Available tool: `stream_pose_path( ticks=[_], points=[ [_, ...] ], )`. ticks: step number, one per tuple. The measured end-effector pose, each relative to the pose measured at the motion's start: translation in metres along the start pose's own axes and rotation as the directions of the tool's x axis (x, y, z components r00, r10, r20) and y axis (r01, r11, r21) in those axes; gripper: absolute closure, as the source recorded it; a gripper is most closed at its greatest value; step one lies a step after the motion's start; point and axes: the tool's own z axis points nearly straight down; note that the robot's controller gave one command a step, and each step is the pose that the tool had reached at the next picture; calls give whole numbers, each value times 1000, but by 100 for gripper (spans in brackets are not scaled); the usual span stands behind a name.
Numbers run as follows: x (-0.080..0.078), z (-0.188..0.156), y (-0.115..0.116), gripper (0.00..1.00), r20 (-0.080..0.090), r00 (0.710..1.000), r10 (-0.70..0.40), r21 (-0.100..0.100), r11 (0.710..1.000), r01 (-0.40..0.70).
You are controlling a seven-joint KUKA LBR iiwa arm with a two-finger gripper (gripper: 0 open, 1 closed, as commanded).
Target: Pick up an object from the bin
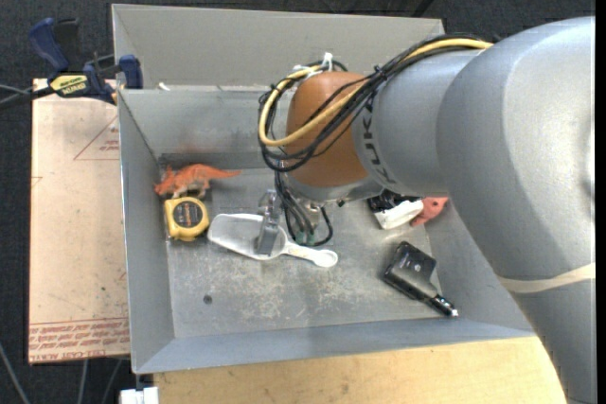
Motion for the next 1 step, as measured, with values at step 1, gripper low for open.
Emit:
stream_pose_path(
  ticks=[1],
  points=[
    [0, 0, 0, 100, 0, 1000, 0, 0, 1000, 0]
  ],
)
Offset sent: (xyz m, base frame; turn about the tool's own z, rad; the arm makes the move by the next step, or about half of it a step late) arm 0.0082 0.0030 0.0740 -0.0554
